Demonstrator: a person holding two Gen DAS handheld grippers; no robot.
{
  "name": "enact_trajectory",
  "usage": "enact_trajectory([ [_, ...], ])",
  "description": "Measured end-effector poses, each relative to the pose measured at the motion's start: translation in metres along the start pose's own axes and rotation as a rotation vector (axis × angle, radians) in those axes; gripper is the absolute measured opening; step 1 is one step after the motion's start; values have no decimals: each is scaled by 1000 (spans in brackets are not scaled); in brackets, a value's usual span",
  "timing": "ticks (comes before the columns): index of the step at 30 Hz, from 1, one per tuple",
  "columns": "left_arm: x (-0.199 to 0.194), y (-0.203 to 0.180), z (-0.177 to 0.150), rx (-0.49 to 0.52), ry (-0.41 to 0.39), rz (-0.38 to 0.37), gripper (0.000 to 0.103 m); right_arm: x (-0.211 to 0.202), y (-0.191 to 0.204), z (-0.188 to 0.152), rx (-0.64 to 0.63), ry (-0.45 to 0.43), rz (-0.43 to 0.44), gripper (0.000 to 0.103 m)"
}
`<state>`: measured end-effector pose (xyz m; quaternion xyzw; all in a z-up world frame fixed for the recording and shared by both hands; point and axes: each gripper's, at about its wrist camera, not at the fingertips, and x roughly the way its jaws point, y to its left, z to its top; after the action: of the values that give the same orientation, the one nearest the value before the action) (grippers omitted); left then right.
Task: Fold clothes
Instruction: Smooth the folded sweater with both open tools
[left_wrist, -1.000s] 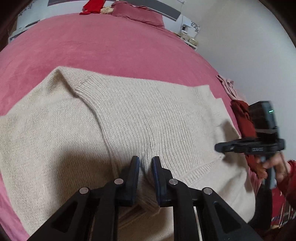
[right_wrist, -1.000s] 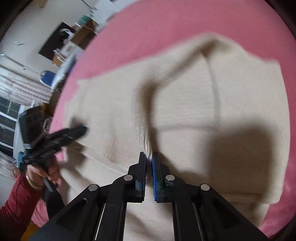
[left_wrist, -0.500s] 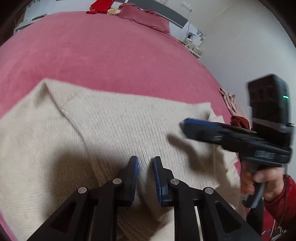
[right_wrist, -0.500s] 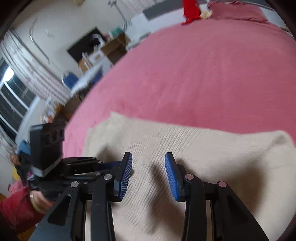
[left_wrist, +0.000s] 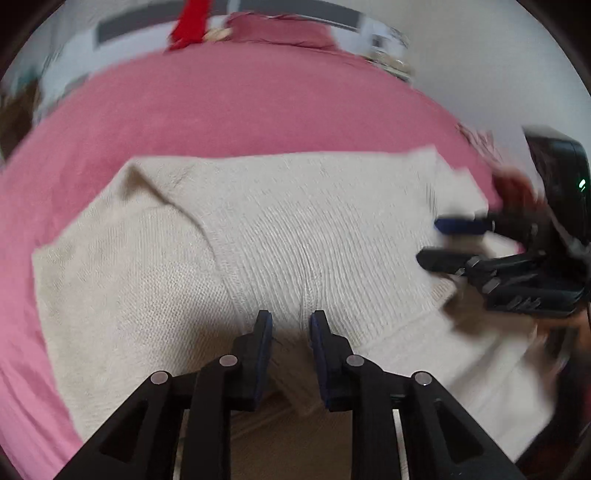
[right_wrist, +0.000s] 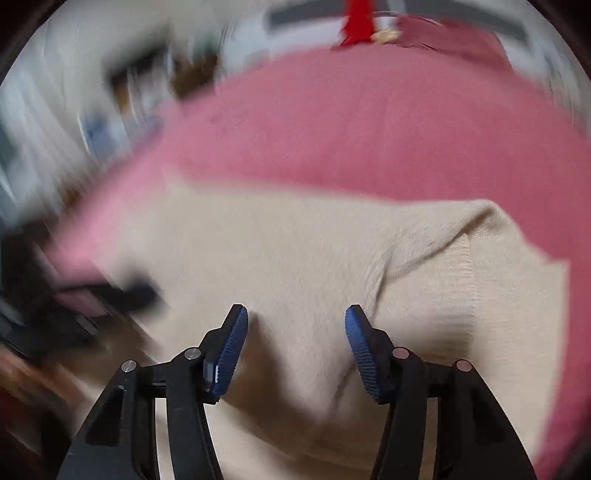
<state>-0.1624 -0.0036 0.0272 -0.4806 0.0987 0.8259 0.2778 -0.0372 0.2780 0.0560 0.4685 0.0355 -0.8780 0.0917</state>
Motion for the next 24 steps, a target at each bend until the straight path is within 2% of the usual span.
enact_trajectory([
  [2, -12, -9, -10, 48, 16, 46, 21, 1, 23, -13, -205, 50, -164, 57],
  [3, -19, -12, -15, 63, 28, 65, 21, -3, 28, -20, -247, 65, -207, 57],
  [5, -38, -5, -31, 54, 26, 80, 21, -22, 17, -32, -181, 71, -197, 58],
  [7, -58, 4, -47, 22, 5, 88, 21, -55, -5, -48, -38, 33, -141, 59],
  [9, -80, 21, -73, -88, -37, 45, 21, -87, -29, -70, 119, -10, -47, 72],
  [10, -91, 29, -86, -143, -58, 23, 21, -105, -44, -86, 213, -26, 8, 74],
  [15, -140, 91, -161, -484, -145, -135, 21, -148, -82, -155, 583, -55, 180, 74],
  [17, -145, 103, -180, -563, -134, -147, 21, -162, -98, -188, 716, -44, 229, 74],
  [22, -130, 113, -225, -682, -83, -202, 21, -150, -91, -240, 857, 45, 279, 78],
  [24, -120, 112, -232, -709, -54, -237, 21, -137, -83, -254, 878, 71, 383, 78],
])
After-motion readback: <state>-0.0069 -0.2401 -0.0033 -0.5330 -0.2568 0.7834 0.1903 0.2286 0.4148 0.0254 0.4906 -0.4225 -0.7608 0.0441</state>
